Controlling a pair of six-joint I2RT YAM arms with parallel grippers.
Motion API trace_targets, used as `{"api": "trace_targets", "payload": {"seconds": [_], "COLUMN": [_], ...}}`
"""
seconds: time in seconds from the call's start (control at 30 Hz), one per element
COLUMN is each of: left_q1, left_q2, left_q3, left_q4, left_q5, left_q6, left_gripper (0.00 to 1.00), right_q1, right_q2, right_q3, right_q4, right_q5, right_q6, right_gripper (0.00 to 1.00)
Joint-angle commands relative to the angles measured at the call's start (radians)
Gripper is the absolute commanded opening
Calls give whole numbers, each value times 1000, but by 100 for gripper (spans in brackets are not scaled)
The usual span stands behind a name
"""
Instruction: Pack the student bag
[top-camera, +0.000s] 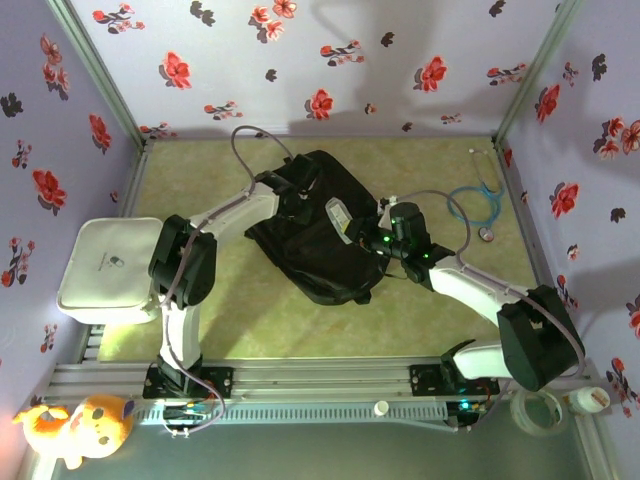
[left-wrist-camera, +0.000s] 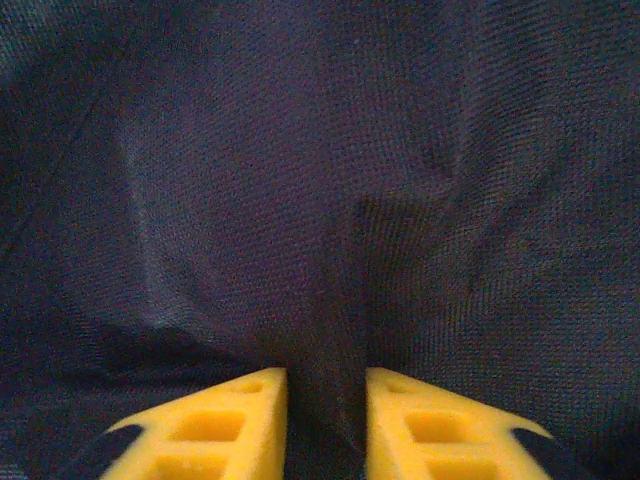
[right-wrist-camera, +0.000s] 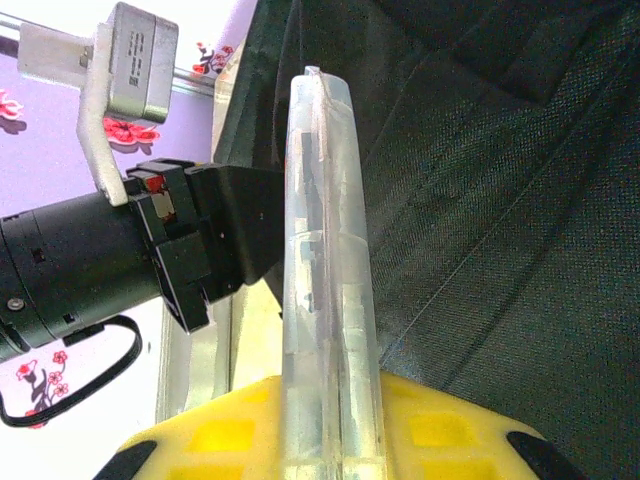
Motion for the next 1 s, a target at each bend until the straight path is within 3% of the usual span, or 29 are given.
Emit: {"api": "trace_targets", "payload": {"seconds": [0.0,0.13,0.33,0.47,0.97], "left_q1": [-2,-1,6,16,24], "left_q2": [14,-2,-67,-113,-165], "left_q3": [43,37,24,16,-23], "left_q4": [-5,-4,-3,12,40], "left_q5": [-32,-12,25,106,229], "left_q6": [18,24,12,-10,-61], "left_gripper": [15,0,0,0,0], "right_q1": [15,22,23,23,37], "right_q2": [28,59,63,55,214], "right_q3": [13,11,-35,-79,-23], "right_q4": [20,16,22,47,382], "right_q5": [-49,-65,-71,-70,-149], "right_q6": [6,15,35,53,152], "right_gripper": [18,18,18,18,18]}}
